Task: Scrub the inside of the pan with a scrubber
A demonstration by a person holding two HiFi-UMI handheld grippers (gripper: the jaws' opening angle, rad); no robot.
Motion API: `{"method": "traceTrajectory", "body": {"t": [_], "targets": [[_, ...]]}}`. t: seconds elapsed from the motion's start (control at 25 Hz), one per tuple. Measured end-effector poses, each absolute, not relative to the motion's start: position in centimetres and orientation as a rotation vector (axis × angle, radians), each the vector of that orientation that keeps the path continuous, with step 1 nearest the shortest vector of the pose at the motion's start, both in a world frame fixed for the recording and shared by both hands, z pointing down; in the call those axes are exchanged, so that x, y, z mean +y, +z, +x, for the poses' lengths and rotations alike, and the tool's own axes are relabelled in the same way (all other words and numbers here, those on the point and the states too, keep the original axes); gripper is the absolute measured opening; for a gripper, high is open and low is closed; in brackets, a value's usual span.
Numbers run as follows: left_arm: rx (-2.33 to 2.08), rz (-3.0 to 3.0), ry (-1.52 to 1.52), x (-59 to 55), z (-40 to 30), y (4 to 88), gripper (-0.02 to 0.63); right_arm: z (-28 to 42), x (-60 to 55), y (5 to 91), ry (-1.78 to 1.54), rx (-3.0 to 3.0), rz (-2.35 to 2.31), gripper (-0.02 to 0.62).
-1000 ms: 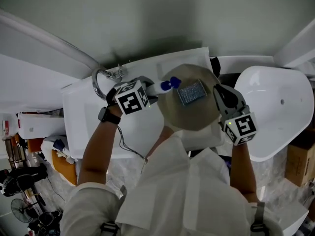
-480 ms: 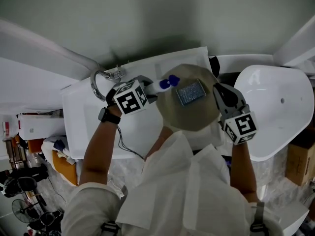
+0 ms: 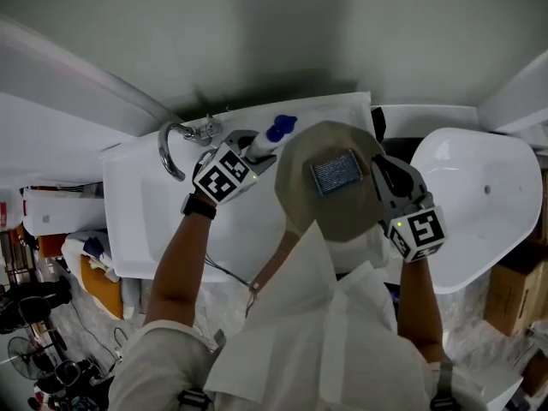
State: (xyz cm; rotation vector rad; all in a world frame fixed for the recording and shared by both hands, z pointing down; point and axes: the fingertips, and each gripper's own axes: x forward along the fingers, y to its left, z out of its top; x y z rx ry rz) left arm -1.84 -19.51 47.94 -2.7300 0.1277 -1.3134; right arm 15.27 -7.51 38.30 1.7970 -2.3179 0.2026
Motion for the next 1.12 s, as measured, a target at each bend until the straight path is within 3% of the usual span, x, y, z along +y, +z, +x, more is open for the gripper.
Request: {"method": "traceTrajectory", "body": {"t": [0.56,1.12], "targets": [[0.71,-2.914,-0.904,-28.9,-1.3,53.2,0.207,13.1,-10.0,40.3,0.24,-2.31,1.671,0.011],[0.832,-2.894,-0.848,-30.0,-2.5,57.2,0.207,13.0,-9.6,41.2,0.241,-2.269,1.632,0.011]]}}
